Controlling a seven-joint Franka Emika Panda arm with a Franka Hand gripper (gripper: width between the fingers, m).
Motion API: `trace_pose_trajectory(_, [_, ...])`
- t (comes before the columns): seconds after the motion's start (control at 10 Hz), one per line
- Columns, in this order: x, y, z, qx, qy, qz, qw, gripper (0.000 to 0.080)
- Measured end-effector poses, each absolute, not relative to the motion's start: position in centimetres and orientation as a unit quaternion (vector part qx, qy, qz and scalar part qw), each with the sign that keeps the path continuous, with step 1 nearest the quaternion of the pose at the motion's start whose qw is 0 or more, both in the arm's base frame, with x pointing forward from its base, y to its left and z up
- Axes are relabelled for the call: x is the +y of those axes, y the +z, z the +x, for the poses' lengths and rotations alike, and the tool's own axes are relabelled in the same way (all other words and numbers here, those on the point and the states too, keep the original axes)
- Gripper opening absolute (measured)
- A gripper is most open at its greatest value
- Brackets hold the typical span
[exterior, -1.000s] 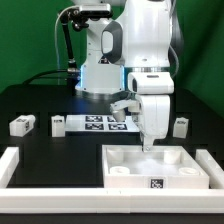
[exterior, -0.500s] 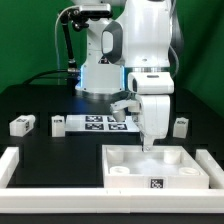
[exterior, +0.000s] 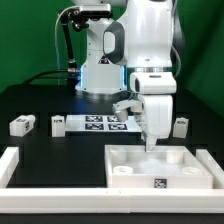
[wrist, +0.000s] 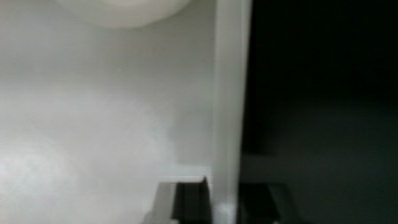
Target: Assemble square table
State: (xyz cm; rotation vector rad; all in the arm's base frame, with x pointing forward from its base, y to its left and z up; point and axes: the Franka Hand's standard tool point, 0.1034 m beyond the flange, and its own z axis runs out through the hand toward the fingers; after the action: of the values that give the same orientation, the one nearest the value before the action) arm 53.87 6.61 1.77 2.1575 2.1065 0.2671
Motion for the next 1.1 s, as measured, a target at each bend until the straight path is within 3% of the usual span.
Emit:
trace_pose_trajectory(0.6, [6.73, 1.65, 53.81, 0.685, 0.075, 0.723, 0.055, 0.0071])
trace_pose_trajectory(0.8, [6.72, 1.58, 53.77, 0.685, 0.074, 0.723, 0.054, 0.0431])
trace_pose_trajectory(0.9, [6.72, 1.55, 53.75, 0.685, 0.074, 0.723, 0.054, 0.0431])
trace_pose_trajectory(1.0, [6.71, 1.54, 53.74, 0.685, 0.074, 0.723, 0.054, 0.0561])
trace_pose_trajectory(1.1, [6.71, 1.53, 53.73, 0.685, 0.074, 0.723, 0.054, 0.0631])
